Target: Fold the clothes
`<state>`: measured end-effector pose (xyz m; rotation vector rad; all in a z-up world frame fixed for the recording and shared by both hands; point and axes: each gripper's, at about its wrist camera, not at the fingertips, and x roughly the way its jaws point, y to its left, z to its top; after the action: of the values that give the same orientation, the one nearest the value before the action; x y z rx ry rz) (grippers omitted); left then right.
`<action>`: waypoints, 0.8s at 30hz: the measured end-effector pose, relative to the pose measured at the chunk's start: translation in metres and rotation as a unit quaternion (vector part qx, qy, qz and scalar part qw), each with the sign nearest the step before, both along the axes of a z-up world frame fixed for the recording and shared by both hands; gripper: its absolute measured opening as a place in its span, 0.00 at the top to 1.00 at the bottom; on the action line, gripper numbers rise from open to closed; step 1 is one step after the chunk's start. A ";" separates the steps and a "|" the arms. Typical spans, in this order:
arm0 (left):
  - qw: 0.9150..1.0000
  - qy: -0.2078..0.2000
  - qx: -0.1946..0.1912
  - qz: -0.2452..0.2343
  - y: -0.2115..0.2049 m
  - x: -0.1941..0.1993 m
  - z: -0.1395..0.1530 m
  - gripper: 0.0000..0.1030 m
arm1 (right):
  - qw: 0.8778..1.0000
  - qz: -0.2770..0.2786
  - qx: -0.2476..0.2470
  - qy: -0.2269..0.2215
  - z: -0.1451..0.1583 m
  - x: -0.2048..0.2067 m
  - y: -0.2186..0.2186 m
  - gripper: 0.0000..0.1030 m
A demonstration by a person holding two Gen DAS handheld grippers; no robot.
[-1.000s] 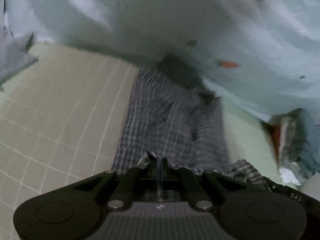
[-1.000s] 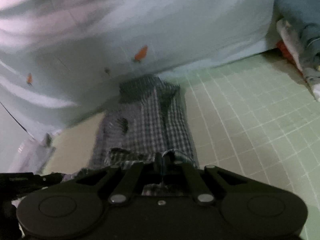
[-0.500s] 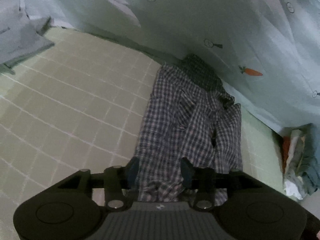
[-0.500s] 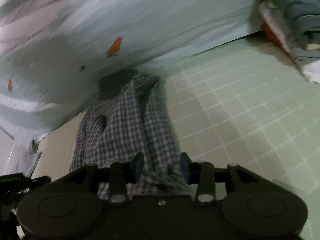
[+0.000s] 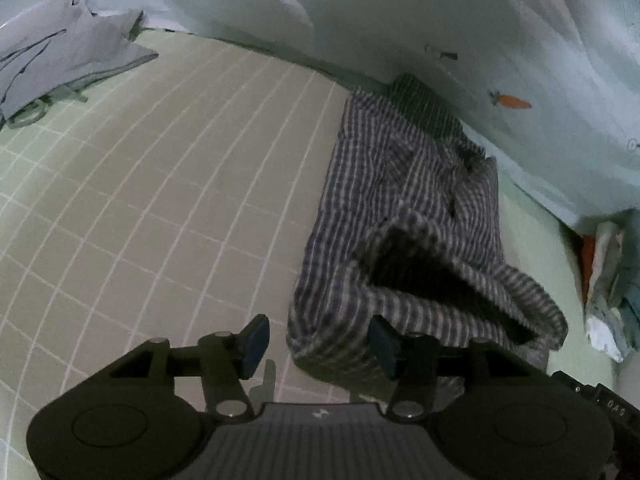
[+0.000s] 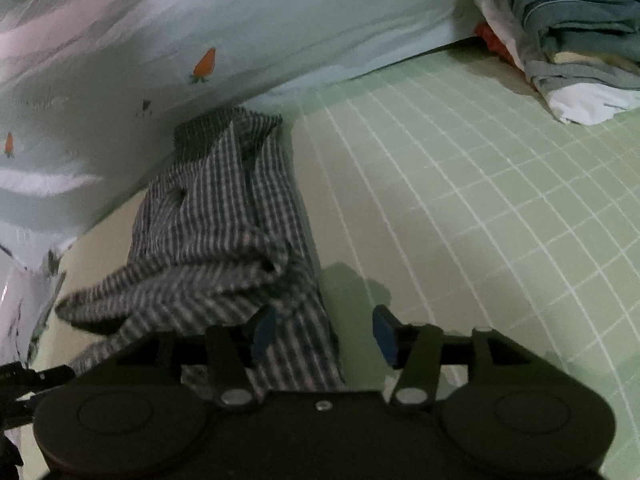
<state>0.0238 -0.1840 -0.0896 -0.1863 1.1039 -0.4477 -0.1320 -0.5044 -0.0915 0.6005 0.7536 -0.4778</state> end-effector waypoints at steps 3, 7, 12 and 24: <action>1.000 0.003 0.006 -0.016 -0.006 -0.002 -0.003 0.45 | 1.000 0.007 0.004 0.016 -0.005 0.002 0.002 0.41; 0.999 0.006 0.016 -0.039 -0.014 -0.005 -0.009 0.42 | 0.998 0.027 0.012 0.048 -0.015 0.011 0.007 0.40; 0.999 0.009 0.017 -0.042 -0.019 0.005 -0.013 0.41 | 0.995 0.077 0.002 0.065 -0.021 0.033 0.018 0.39; 0.999 -0.024 0.003 -0.031 -0.064 0.077 -0.001 0.41 | 0.991 0.120 -0.050 -0.010 0.002 0.135 -0.011 0.40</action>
<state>0.1006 -0.2476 -0.0905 -0.1360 1.0653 -0.5024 0.0027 -0.5155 -0.0894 0.4139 0.7669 -0.2857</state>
